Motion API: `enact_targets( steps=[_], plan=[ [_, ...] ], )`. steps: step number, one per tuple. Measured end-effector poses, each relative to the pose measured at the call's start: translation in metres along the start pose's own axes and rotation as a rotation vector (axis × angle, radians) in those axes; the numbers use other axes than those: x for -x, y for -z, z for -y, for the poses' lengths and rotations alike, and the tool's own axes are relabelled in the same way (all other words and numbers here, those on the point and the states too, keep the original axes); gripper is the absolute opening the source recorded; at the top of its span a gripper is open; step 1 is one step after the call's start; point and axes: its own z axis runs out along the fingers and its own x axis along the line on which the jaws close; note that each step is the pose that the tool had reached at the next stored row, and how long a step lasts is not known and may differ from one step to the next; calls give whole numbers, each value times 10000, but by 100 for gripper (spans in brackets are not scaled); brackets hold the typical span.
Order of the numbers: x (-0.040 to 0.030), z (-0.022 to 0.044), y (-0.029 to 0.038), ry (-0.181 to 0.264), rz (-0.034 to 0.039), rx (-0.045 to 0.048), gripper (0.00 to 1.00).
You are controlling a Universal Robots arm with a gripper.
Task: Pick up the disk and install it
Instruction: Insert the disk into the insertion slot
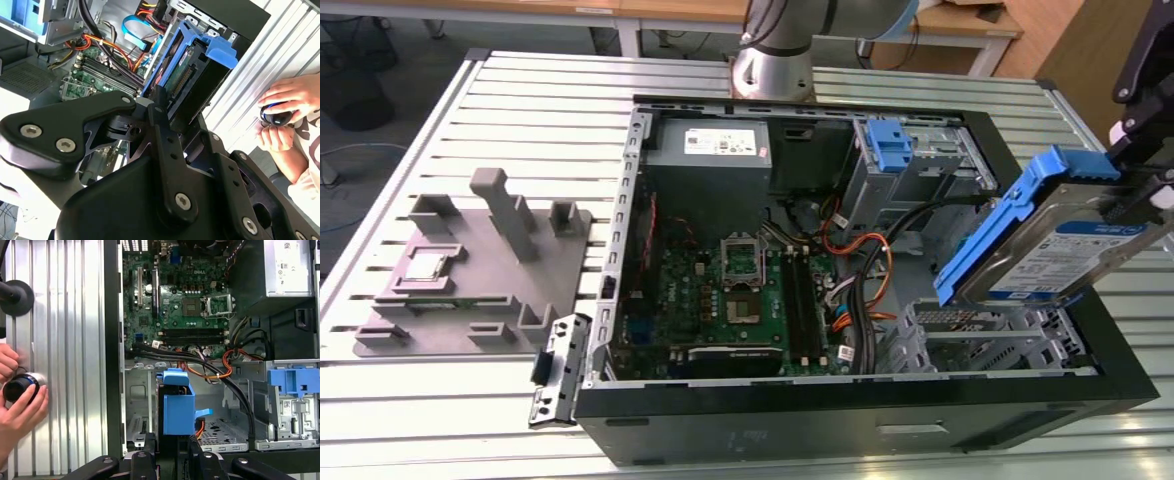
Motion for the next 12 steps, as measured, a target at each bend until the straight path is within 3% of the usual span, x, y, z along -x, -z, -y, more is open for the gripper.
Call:
enact_targets(
  steps=[8,12],
  plan=[
    [-25,6,-143,0,0,5,35],
    [-26,7,-171,0,-2,6,35]
  ],
)
